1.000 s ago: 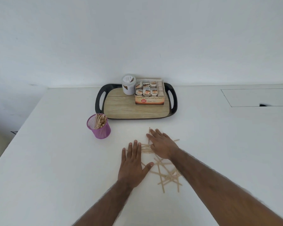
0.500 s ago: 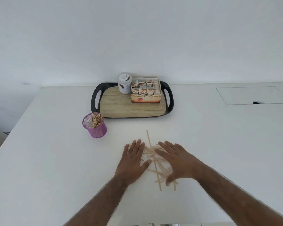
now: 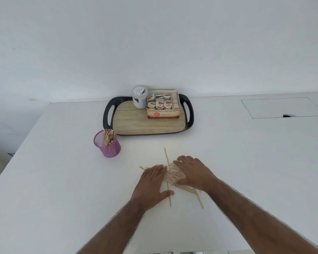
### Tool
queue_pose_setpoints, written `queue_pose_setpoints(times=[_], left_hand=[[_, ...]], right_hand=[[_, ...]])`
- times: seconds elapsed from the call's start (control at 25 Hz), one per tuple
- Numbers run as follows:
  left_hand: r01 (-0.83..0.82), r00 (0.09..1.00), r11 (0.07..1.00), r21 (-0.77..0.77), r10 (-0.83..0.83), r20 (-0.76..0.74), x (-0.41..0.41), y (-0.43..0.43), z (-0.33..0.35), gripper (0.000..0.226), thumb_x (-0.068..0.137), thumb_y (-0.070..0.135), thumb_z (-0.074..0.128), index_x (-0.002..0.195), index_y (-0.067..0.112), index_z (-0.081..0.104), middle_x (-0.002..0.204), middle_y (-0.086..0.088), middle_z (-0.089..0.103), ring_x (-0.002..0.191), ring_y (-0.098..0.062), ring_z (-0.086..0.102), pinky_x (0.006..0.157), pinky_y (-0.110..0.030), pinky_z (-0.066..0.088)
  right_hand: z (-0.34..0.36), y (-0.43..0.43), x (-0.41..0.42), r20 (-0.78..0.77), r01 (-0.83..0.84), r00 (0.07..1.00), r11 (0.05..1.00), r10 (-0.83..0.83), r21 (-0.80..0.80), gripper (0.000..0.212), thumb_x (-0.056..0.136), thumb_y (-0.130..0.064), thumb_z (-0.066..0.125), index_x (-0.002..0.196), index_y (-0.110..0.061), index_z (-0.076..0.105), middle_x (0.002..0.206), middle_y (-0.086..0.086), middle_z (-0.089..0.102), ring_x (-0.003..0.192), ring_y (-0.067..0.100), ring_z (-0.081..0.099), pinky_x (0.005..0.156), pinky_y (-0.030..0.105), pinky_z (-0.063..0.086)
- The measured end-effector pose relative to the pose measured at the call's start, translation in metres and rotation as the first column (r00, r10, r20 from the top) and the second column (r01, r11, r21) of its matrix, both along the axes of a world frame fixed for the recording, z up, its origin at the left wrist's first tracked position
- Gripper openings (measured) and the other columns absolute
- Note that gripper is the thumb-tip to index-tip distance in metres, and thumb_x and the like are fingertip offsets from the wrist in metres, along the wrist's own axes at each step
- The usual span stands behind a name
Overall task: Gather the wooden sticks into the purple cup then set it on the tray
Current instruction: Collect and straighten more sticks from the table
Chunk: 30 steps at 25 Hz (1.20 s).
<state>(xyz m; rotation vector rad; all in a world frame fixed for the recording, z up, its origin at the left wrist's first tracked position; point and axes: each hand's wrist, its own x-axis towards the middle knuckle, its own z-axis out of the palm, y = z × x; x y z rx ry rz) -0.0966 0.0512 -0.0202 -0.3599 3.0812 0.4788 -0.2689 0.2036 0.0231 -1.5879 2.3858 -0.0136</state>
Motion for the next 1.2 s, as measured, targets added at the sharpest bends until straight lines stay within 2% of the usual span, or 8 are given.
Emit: queue_pose_setpoints(times=[0.12,0.28,0.4,0.52,0.64,0.84,1.04,1.2], left_hand=[[-0.034,0.999,0.999,0.013,0.034,-0.015,0.002,-0.006,0.0,0.103,0.08,0.086,0.042,0.16,0.024,0.022,0.168,0.004,0.022,0.153,-0.016,0.017,0.123,-0.033,0.007],[-0.089,0.996,0.996,0.013,0.089,0.004,-0.002,-0.007,0.001,0.094,0.084,0.081,0.048,0.157,0.025,0.031,0.166,0.004,0.027,0.152,-0.017,0.022,0.123,-0.033,0.012],[-0.086,0.996,0.996,0.036,0.086,-0.024,-0.013,-0.003,0.006,0.087,0.087,0.078,0.046,0.154,0.022,0.038,0.163,0.001,0.033,0.15,-0.019,0.026,0.122,-0.036,0.018],[-0.011,1.0,0.995,0.102,0.013,-0.012,-0.011,-0.022,0.007,0.086,0.089,0.074,0.048,0.159,0.027,0.028,0.17,0.003,0.017,0.156,-0.014,0.005,0.126,-0.036,0.004],[0.039,0.996,0.995,0.089,-0.046,0.075,-0.004,-0.04,0.005,0.094,0.087,0.074,0.053,0.162,0.034,0.014,0.172,0.008,-0.001,0.156,-0.011,-0.014,0.125,-0.038,-0.01],[0.019,0.998,0.998,0.052,-0.022,0.061,-0.019,-0.031,0.008,0.089,0.088,0.073,0.052,0.161,0.033,0.022,0.171,0.008,0.011,0.158,-0.016,-0.002,0.126,-0.039,-0.004],[-0.021,1.0,0.999,0.028,0.022,-0.022,-0.024,-0.029,0.012,0.073,0.084,0.068,0.059,0.146,0.03,0.051,0.156,0.006,0.042,0.147,-0.015,0.027,0.121,-0.033,0.016],[0.057,0.998,0.993,0.105,-0.06,0.022,-0.015,-0.045,0.012,0.087,0.077,0.074,0.061,0.153,0.035,0.041,0.167,0.011,0.022,0.155,-0.014,0.009,0.124,-0.035,0.004]], right_hand=[[0.005,0.003,-0.007,0.005,0.056,0.998,0.994,-0.056,0.092,0.104,0.068,-0.077,0.067,0.148,-0.016,0.038,0.146,0.003,0.04,0.132,0.025,0.04,0.108,0.042,0.038],[0.003,-0.007,0.007,-0.032,0.068,0.997,0.996,-0.066,0.063,0.063,0.083,-0.061,0.065,0.125,-0.015,0.056,0.125,0.004,0.048,0.118,0.025,0.045,0.096,0.041,0.043],[0.005,-0.012,0.011,-0.014,0.051,0.999,0.998,-0.051,0.037,0.05,0.092,-0.054,0.059,0.124,-0.014,0.059,0.121,0.005,0.049,0.117,0.025,0.047,0.093,0.041,0.044],[0.009,-0.006,0.003,0.062,0.099,0.993,0.993,-0.103,0.058,0.065,0.088,-0.067,0.056,0.13,-0.017,0.057,0.124,0.002,0.049,0.118,0.023,0.046,0.096,0.042,0.044],[0.011,-0.004,0.005,0.05,0.101,0.993,0.991,-0.105,0.086,0.084,0.071,-0.086,0.055,0.121,-0.018,0.059,0.118,0.0,0.048,0.111,0.021,0.044,0.092,0.043,0.044],[-0.001,-0.017,0.027,-0.056,0.003,0.998,1.0,-0.001,0.031,0.064,0.083,-0.07,0.06,0.117,-0.015,0.062,0.118,0.004,0.051,0.111,0.023,0.047,0.089,0.041,0.044],[0.008,-0.021,0.026,-0.02,0.069,0.997,0.996,-0.068,0.062,0.053,0.093,-0.059,0.053,0.12,-0.014,0.063,0.119,0.004,0.051,0.116,0.025,0.049,0.092,0.042,0.045],[0.009,-0.019,0.03,-0.019,0.057,0.998,0.993,-0.055,0.107,0.075,0.073,-0.074,0.067,0.118,-0.013,0.061,0.119,0.004,0.05,0.112,0.023,0.047,0.09,0.045,0.046]])
